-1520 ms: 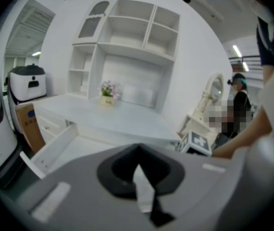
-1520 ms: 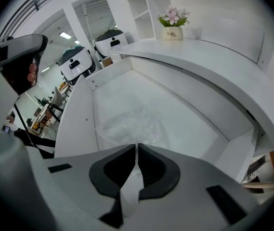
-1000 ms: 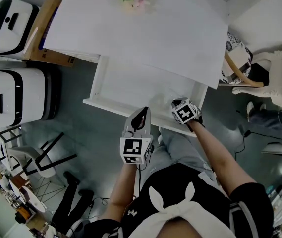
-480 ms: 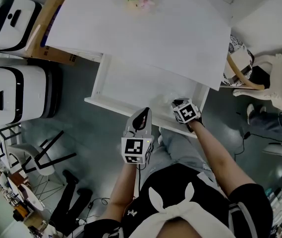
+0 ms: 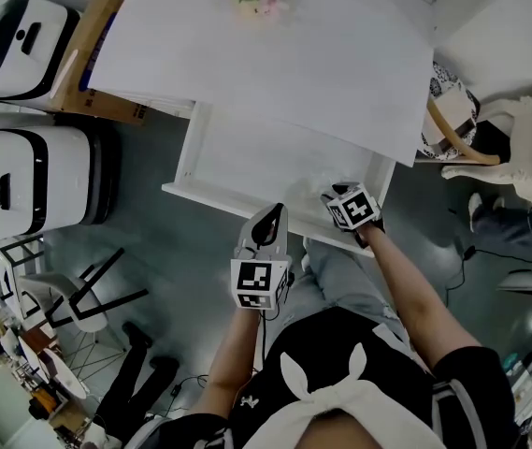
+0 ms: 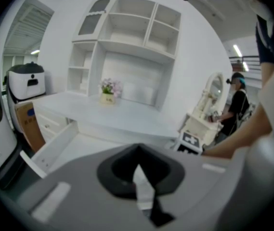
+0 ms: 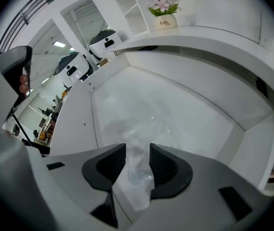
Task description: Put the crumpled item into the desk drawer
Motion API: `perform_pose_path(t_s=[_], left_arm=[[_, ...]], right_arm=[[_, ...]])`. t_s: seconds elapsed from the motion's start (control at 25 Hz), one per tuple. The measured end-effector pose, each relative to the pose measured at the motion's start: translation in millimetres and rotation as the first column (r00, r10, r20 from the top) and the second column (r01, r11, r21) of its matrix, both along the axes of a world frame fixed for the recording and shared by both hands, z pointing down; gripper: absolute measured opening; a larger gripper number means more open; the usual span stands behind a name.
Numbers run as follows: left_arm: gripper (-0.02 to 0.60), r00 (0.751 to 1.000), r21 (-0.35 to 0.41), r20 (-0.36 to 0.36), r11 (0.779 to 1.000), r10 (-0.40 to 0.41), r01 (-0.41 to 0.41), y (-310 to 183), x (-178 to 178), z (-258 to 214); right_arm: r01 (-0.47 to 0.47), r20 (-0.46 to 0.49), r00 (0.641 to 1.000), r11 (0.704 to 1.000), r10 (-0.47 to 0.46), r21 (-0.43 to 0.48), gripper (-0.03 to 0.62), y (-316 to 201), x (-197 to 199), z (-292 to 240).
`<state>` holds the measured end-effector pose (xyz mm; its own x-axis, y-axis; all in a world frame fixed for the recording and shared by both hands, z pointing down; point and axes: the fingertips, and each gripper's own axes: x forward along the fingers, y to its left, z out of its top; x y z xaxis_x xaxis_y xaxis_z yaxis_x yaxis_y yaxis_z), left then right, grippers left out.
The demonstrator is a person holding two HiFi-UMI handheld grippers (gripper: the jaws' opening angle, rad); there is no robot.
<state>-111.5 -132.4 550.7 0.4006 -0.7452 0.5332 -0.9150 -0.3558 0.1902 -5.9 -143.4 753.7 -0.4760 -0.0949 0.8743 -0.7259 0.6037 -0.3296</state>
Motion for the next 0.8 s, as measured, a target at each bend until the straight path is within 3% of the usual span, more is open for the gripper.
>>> perform_pose_path(t_s=[0.4,0.6,0.8], left_arm=[[0.005,1.0,0.025,0.002,0.999,0.022,-0.022,2.0,3.9,-10.9],[0.005,0.999,0.032,-0.004,0.999,0.041,-0.041,4.4,9.9,-18.9],[0.005,0.998,0.035,-0.01,0.998,0.06,-0.06,12.6,14.4,-23.9]], right_arm=[[-0.113,0.091,0.991,0.983,0.101,0.144,0.099,-11.8,6.7,-58.8],[-0.116,0.121,0.989,0.968,0.09,0.221,0.053,-7.9,7.7,-91.2],[-0.152,0.181,0.977,0.969,0.116,0.197,0.024,9.5,0.4,-115.1]])
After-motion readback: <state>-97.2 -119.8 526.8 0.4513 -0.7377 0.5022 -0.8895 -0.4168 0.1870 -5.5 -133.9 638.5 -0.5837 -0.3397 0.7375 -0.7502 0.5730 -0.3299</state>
